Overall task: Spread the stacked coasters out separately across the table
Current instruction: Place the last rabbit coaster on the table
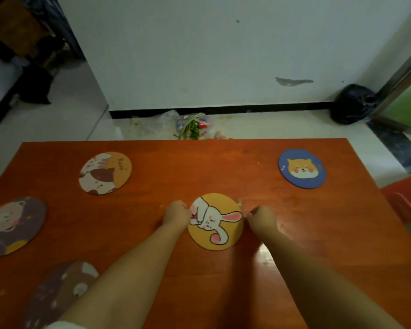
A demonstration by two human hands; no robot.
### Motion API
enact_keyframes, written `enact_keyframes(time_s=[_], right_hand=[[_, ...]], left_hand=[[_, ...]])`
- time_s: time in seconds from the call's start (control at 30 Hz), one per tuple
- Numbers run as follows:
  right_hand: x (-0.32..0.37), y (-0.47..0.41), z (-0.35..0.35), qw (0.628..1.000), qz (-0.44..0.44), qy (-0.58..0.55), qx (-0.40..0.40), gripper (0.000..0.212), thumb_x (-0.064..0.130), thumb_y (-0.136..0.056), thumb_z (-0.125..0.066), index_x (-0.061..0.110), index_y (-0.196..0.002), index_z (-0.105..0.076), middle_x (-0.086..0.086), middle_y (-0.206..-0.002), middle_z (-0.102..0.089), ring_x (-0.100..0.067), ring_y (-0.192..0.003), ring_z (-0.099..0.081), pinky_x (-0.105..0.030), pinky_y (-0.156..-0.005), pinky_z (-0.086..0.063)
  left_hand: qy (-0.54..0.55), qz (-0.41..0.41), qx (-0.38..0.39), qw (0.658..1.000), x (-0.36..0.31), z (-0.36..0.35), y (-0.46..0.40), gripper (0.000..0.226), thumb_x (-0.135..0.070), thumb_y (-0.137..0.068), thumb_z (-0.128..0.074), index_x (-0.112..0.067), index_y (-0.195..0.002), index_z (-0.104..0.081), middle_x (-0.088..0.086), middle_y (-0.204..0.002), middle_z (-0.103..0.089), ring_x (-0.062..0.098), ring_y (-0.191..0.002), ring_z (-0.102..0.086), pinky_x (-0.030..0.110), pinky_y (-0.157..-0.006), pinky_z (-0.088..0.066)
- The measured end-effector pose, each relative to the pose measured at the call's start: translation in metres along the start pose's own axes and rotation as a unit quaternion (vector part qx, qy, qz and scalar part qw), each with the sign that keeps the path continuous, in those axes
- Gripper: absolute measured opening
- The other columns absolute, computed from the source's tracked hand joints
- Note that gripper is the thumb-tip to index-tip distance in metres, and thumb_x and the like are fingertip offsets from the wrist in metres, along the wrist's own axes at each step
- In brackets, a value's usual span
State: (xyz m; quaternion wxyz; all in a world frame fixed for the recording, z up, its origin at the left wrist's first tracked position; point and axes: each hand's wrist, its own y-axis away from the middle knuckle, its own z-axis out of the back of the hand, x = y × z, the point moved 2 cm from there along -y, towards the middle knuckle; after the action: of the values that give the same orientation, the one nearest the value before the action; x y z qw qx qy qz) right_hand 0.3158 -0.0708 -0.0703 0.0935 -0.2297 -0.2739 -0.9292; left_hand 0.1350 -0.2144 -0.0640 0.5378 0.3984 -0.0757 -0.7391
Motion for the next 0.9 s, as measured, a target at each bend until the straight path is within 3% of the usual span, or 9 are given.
enact_keyframes(time_s=[0.07, 0.13, 0.27, 0.37, 0.47, 0.57, 0.7, 0.8, 0.9], right_hand=[[0.002, -0.007, -0.001, 1.0, 0.005, -0.003, 0.013, 0.026, 0.011, -0.091, -0.053, 0.0, -0.069, -0.063, -0.021, -0.069, -0.06, -0.033, -0.061, -0.051, -0.03, -0.053, -0.03], [0.005, -0.01, -0.004, 1.0, 0.017, 0.002, 0.021, 0.046, 0.015, -0.092, -0.054, 0.01, -0.049, -0.039, -0.01, -0.05, -0.037, -0.022, -0.046, -0.03, -0.031, -0.044, -0.017], [0.01, -0.009, -0.008, 0.998, 0.019, 0.008, 0.058, 0.048, 0.016, -0.091, -0.057, 0.012, -0.051, -0.031, -0.007, -0.049, -0.03, -0.019, -0.044, -0.025, -0.03, -0.043, -0.014], [0.009, -0.001, -0.008, 0.997, 0.026, -0.028, 0.062, 0.044, 0.007, -0.088, -0.056, 0.016, -0.055, -0.028, -0.004, -0.054, -0.031, -0.021, -0.051, -0.028, -0.031, -0.046, -0.017], [0.001, 0.016, -0.005, 0.995, 0.042, -0.076, 0.054, 0.03, 0.011, -0.091, -0.053, 0.014, -0.068, -0.034, -0.005, -0.065, -0.041, -0.025, -0.064, -0.037, -0.033, -0.057, -0.028], [-0.014, 0.031, 0.004, 0.993, 0.049, -0.1, 0.037, 0.015, 0.014, -0.094, -0.049, 0.009, -0.084, -0.039, -0.011, -0.078, -0.048, -0.025, -0.072, -0.042, -0.035, -0.062, -0.03], [-0.054, 0.042, 0.035, 0.99, 0.055, -0.128, 0.01, 0.013, 0.017, -0.095, -0.049, 0.01, -0.087, -0.042, -0.006, -0.074, -0.048, -0.025, -0.069, -0.043, -0.035, -0.063, -0.033], [-0.096, 0.044, 0.065, 0.987, 0.056, -0.153, 0.011, 0.014, 0.016, -0.095, -0.052, 0.009, -0.086, -0.044, -0.011, -0.08, -0.052, -0.026, -0.073, -0.046, -0.038, -0.066, -0.036], [-0.141, 0.041, 0.094, 0.988, 0.052, -0.147, 0.01, 0.013, 0.016, -0.095, -0.053, 0.01, -0.086, -0.046, -0.014, -0.085, -0.055, -0.028, -0.077, -0.049, -0.04, -0.067, -0.039]], left_hand=[[0.008, 0.013, -0.005, 1.0, -0.007, -0.007, -0.006, 0.02, -0.018, -0.095, -0.053, -0.013, -0.077, -0.059, 0.014, -0.096, -0.06, 0.03, -0.089, -0.056, 0.035, -0.076, -0.043], [0.007, 0.028, -0.017, 0.999, -0.01, -0.011, -0.01, 0.035, -0.018, -0.094, -0.055, -0.015, -0.061, -0.044, 0.005, -0.075, -0.05, 0.025, -0.075, -0.048, 0.032, -0.068, -0.04], [0.031, 0.037, -0.003, 0.999, -0.006, -0.016, -0.008, 0.048, -0.008, -0.091, -0.056, -0.018, -0.05, -0.032, 0.003, -0.054, -0.031, 0.019, -0.05, -0.028, 0.028, -0.054, -0.027], [0.088, 0.035, 0.014, 0.995, -0.001, -0.015, -0.001, 0.037, -0.005, -0.09, -0.053, -0.014, -0.055, -0.042, 0.006, -0.06, -0.041, 0.024, -0.064, -0.042, 0.035, -0.065, -0.035], [0.15, 0.023, 0.031, 0.988, -0.003, -0.012, 0.013, 0.015, -0.006, -0.091, -0.051, -0.009, -0.077, -0.054, 0.012, -0.082, -0.056, 0.028, -0.083, -0.052, 0.037, -0.072, -0.044], [0.181, 0.009, 0.063, 0.981, -0.012, -0.018, 0.029, 0.009, -0.007, -0.092, -0.051, -0.01, -0.084, -0.055, 0.014, -0.094, -0.059, 0.028, -0.085, -0.057, 0.036, -0.069, -0.048], [0.182, -0.004, 0.105, 0.978, -0.032, -0.039, 0.063, 0.006, -0.01, -0.094, -0.051, -0.01, -0.09, -0.056, 0.012, -0.094, -0.06, 0.022, -0.075, -0.057, 0.028, -0.053, -0.047], [0.192, -0.004, 0.139, 0.972, -0.047, -0.067, 0.088, 0.013, -0.01, -0.094, -0.053, -0.013, -0.082, -0.055, 0.008, -0.089, -0.061, 0.022, -0.086, -0.059, 0.033, -0.065, -0.055], [0.19, -0.006, 0.17, 0.967, -0.067, -0.108, 0.116, 0.02, -0.008, -0.094, -0.052, -0.015, -0.075, -0.052, 0.004, -0.079, -0.059, 0.018, -0.082, -0.059, 0.03, -0.063, -0.054]])
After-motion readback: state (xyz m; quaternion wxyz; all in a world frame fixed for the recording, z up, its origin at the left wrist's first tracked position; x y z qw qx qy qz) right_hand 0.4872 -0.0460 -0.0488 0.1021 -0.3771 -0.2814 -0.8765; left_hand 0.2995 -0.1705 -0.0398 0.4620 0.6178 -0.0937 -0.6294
